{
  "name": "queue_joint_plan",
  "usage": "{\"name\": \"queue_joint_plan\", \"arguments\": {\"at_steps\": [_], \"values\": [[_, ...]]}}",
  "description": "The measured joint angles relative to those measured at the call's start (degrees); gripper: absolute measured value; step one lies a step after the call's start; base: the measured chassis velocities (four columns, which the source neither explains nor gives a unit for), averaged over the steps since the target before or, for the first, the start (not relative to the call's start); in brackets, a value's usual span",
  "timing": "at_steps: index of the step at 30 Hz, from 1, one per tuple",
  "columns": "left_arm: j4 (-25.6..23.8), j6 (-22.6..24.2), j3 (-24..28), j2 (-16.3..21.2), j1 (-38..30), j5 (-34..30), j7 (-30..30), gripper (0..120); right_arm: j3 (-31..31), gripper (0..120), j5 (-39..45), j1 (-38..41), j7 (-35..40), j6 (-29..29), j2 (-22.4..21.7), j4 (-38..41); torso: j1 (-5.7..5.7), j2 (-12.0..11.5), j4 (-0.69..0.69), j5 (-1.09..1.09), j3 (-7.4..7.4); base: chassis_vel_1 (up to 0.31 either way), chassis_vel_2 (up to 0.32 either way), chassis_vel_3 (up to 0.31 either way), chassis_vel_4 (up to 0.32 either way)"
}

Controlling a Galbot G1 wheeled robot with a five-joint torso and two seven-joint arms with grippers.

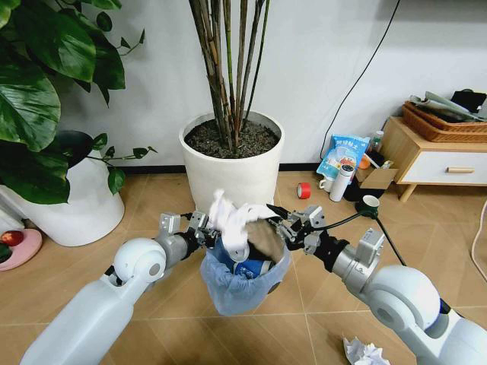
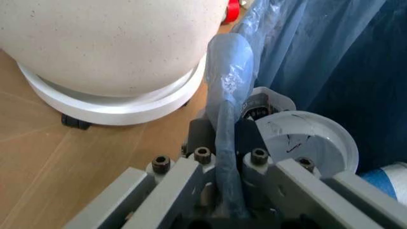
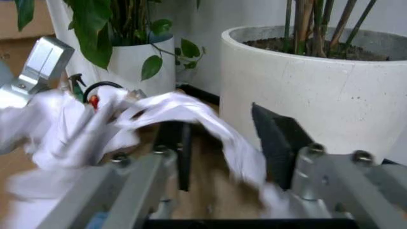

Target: Pick up the trash bin and place the garbage on the floor into it.

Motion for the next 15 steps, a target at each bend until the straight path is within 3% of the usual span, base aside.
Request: {"name": "queue_joint_plan", "arguments": {"at_steps": [2, 15], "values": [[-0.05, 0.00, -0.05, 0.02, 0.05, 0.00, -0.02, 0, -0.10, 41, 0.00, 0.33, -0.01, 0.00, 0.04, -0.14, 0.00, 0.00, 0.00, 0.00, 0.00, 0.000, 0.000, 0.000, 0.000], [-0.09, 0.00, -1.16, 0.40, 0.47, -0.01, 0.16, 0, -0.69, 90, -0.75, 0.80, -0.34, 0.37, 0.27, -2.10, 0.00, 0.00, 0.00, 0.00, 0.00, 0.000, 0.000, 0.000, 0.000]]}}
